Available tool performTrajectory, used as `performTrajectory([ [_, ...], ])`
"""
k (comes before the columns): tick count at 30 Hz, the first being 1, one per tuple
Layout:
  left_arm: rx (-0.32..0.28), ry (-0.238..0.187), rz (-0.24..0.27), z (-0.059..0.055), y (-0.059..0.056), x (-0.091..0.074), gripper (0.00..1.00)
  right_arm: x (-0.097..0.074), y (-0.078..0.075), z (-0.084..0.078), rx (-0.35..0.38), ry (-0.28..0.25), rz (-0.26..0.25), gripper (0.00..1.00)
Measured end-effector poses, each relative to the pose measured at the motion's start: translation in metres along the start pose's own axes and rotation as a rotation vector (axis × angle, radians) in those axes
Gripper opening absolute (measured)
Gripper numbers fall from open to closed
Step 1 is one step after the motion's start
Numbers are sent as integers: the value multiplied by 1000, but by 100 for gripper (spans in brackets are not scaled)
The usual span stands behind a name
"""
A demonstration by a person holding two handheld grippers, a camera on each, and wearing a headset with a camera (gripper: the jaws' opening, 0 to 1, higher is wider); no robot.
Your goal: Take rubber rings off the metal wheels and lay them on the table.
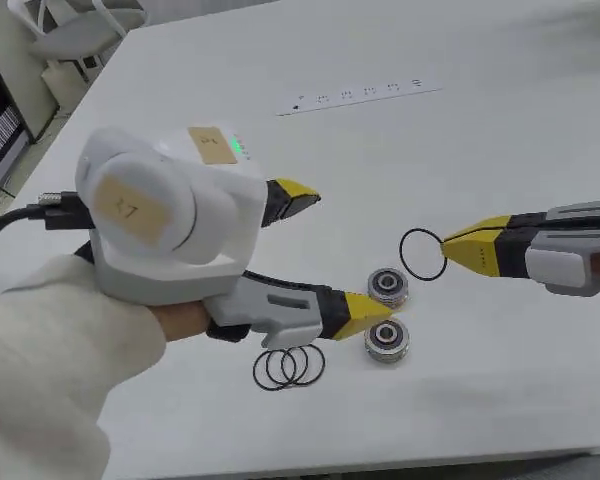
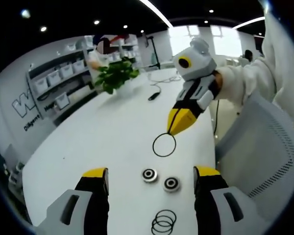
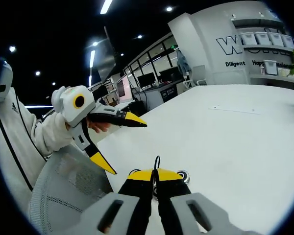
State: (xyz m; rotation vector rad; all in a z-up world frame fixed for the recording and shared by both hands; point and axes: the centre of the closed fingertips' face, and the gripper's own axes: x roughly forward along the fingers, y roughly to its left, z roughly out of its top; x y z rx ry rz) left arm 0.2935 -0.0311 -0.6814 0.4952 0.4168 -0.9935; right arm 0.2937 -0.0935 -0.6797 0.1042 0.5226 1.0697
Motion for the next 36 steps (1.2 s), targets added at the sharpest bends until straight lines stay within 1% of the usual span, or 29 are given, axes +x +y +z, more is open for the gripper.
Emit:
performTrajectory([
  [6, -35, 5, 40, -19, 11, -26, 72, 10, 10, 10, -21, 20, 6, 0],
  [8, -48, 7, 54, -27, 16, -35, 72, 15, 16, 14, -28, 26, 12, 0],
  [12, -81, 1, 69, -42, 21, -53, 72, 25, 26, 16, -41, 45, 25, 0],
  [15, -100, 1, 87, -53, 25, -61, 73, 32, 33, 17, -42, 54, 39, 0],
  [18, -120, 5, 101, -62, 28, -67, 74, 36, 37, 17, -53, 71, 39, 0],
  [21, -124, -2, 102, -66, 28, -73, 77, 40, 42, 16, -65, 89, 46, 0],
  [24, -141, -17, 103, -68, 31, -79, 82, 44, 47, 15, -74, 101, 46, 0],
  [28, -139, -32, 92, -70, 32, -86, 85, 48, 51, 14, -79, 113, 44, 0],
  [30, -135, -34, 87, -73, 32, -89, 87, 51, 53, 13, -80, 118, 40, 0],
  [33, -122, -31, 71, -81, 31, -93, 90, 55, 55, 11, -82, 129, 34, 0],
  [36, -128, -27, 54, -89, 28, -93, 92, 59, 60, 10, -85, 139, 27, 0],
])
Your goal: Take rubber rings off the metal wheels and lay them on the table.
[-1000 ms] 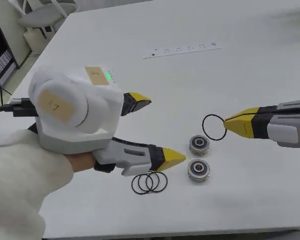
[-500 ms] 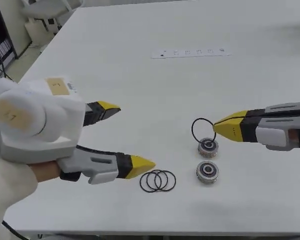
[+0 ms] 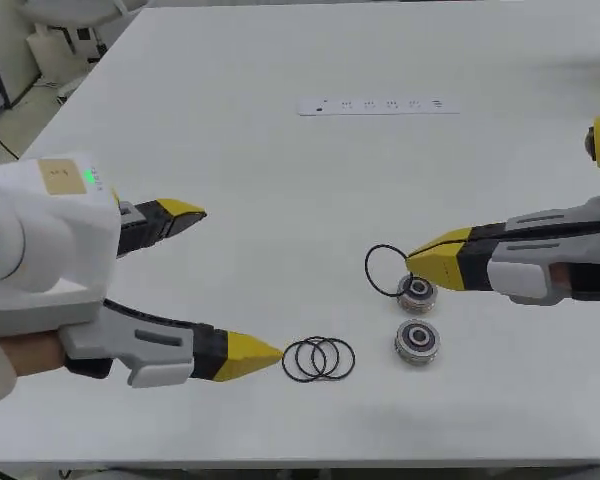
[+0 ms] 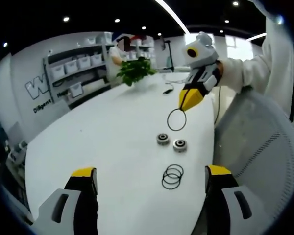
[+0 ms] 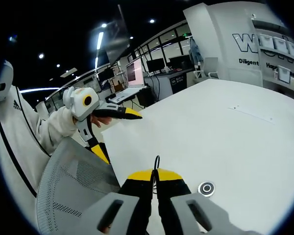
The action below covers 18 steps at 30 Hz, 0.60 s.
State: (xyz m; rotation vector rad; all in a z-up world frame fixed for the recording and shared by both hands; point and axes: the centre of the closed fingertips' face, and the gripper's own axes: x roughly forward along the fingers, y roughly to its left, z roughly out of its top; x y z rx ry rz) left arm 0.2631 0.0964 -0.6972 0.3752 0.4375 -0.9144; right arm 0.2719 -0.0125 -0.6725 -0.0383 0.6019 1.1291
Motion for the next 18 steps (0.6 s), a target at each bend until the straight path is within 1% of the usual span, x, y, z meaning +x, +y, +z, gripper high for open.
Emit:
performTrajectory([
  [4, -28, -9, -15, -10, 0, 2, 95, 6, 3, -2, 2, 14, -5, 0],
  [5, -36, -7, -19, -13, 0, 3, 95, 6, 3, -3, 3, 16, -6, 0],
  [9, -56, -7, -31, -20, -1, 5, 95, 14, 6, -7, 9, 39, 0, 0],
  [12, -70, -1, -37, -27, -1, 4, 95, 23, 9, -13, 8, 63, 3, 0],
  [14, -77, 6, -33, -33, 1, 3, 94, 29, 13, -18, 2, 83, 16, 0],
  [18, -98, 3, -31, -39, 4, 1, 94, 40, 16, -28, 7, 121, 32, 0],
])
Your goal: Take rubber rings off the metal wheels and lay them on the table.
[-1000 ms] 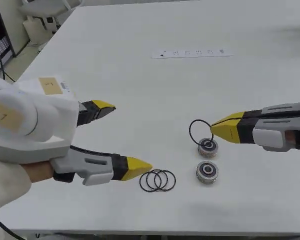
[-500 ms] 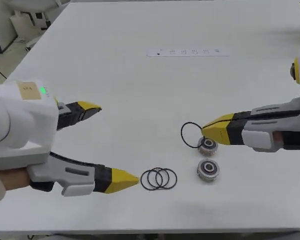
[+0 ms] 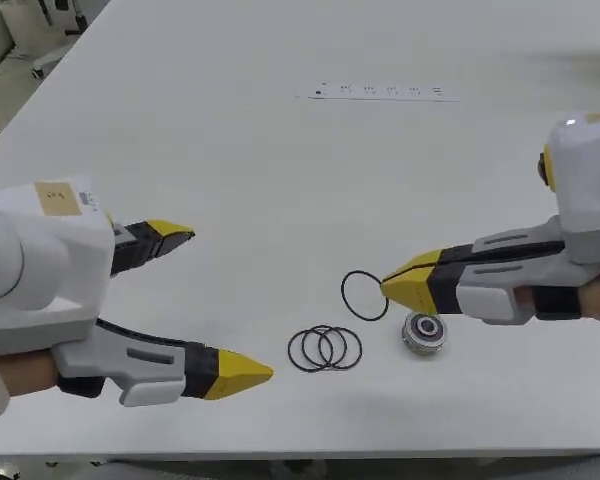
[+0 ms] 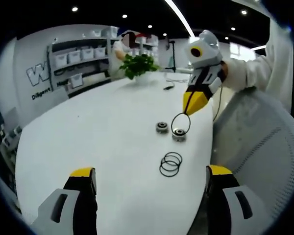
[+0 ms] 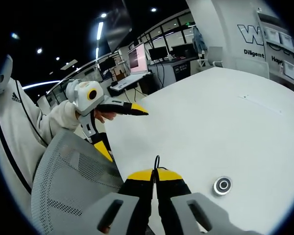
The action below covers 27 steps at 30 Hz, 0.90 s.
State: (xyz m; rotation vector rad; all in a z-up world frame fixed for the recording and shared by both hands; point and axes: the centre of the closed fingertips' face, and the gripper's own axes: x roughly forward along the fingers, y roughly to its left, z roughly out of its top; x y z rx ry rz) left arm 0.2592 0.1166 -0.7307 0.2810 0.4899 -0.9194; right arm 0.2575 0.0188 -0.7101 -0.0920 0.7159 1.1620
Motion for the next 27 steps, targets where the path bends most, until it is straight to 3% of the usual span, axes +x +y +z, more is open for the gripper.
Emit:
performTrajectory([
  [13, -33, 25, -11, -20, 2, 7, 93, 25, 2, -25, 27, 95, 46, 0],
  [27, -78, 62, -14, -37, 3, 14, 91, 38, -6, -53, 83, 174, 76, 0],
])
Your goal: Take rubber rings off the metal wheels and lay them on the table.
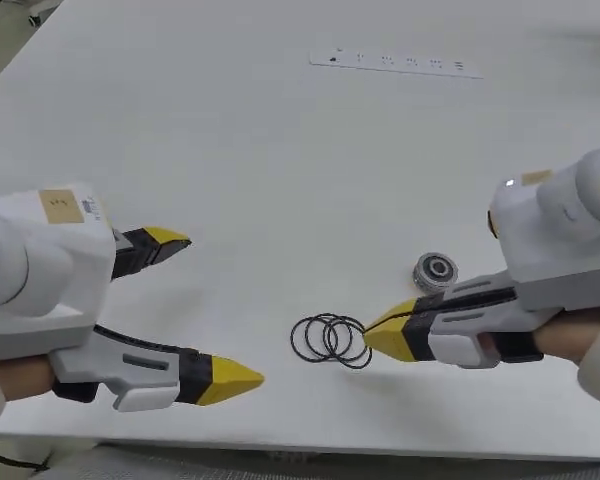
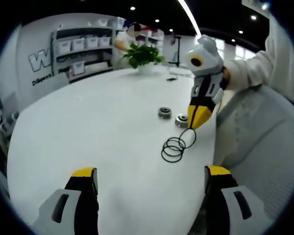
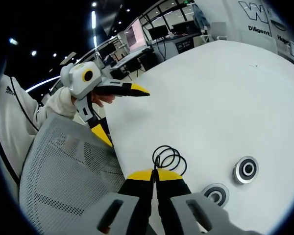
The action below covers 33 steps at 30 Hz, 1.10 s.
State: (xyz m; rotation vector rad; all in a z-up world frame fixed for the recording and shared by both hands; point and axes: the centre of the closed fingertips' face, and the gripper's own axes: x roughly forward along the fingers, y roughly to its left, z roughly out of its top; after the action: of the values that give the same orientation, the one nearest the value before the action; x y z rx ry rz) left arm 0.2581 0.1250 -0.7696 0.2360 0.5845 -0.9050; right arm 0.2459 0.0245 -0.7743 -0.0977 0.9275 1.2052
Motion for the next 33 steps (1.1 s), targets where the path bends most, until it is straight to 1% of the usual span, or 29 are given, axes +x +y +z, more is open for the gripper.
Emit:
performTrajectory([
  [3, -3, 7, 3, -2, 0, 0, 91, 2, -5, -4, 19, 11, -2, 0],
  [8, -6, 13, 12, -2, 2, -1, 91, 2, -15, -5, 33, 4, -24, 0],
  [15, -13, 22, 27, -3, 3, -2, 90, -1, -29, -9, 57, -9, -66, 0],
  [18, -16, 23, 29, -3, 2, -2, 90, -2, -38, -11, 66, -10, -101, 0],
  [22, -15, 29, 28, -4, 1, -1, 89, -2, -43, -8, 64, -24, -118, 0],
  [25, -14, 35, 33, -5, 1, -2, 89, 0, -43, -8, 64, -25, -115, 0],
  [33, -12, 52, 40, -8, 2, -4, 88, 4, -44, -13, 43, 5, -121, 0],
])
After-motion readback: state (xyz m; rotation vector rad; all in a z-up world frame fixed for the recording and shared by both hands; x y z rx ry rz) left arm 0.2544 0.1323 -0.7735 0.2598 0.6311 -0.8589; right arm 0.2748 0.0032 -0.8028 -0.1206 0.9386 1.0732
